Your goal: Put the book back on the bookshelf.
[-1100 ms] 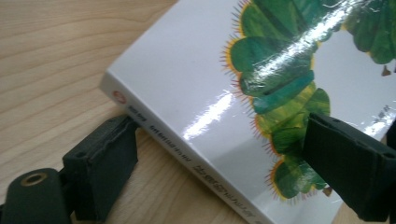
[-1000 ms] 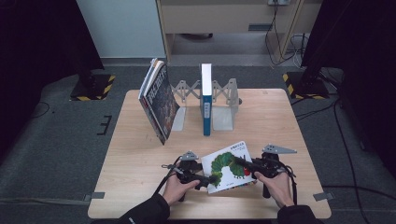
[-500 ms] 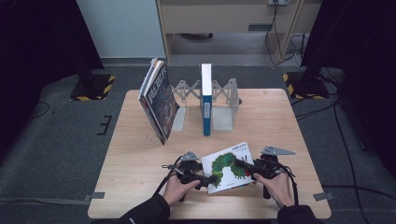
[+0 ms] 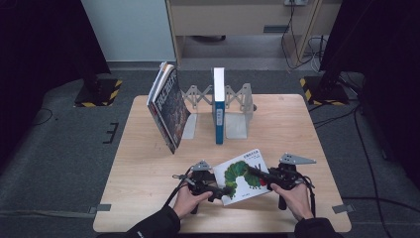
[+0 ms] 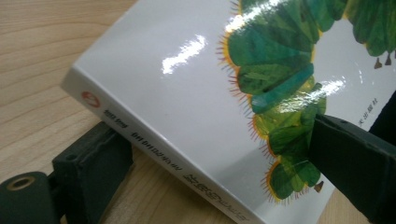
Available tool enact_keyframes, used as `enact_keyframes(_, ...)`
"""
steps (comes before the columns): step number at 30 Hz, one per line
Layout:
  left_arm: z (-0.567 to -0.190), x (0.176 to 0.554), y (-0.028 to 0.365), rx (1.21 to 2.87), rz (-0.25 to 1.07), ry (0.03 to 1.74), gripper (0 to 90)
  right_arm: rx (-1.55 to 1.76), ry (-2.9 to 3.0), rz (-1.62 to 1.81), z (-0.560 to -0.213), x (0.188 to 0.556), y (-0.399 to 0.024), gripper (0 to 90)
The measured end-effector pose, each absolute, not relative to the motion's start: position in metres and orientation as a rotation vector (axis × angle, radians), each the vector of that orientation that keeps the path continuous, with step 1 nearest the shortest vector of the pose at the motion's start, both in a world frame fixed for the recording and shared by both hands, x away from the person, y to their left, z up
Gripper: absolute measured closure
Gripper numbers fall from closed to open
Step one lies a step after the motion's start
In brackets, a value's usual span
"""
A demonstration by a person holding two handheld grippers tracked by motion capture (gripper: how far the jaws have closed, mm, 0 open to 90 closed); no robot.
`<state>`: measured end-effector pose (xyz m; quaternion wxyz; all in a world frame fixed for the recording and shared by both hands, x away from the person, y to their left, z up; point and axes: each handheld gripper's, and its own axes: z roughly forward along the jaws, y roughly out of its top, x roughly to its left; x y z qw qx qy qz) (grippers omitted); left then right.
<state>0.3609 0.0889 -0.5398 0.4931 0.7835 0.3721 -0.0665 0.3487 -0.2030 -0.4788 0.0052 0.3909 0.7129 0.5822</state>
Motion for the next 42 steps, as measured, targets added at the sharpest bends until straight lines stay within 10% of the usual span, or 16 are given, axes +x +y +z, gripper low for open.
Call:
enact_keyframes(16, -0.541, 0.361, 0.086, 1.902, -0.123, 0.921, 13.7, 1.251, 2.223, 1.402, -0.495, 0.353, -0.195, 39.2)
enact_keyframes(42, -0.542, 0.362, 0.091, 1.866, -0.141, 0.955, 22.8, 1.299, 2.326, 1.348, -0.507, 0.355, -0.186, 31.4)
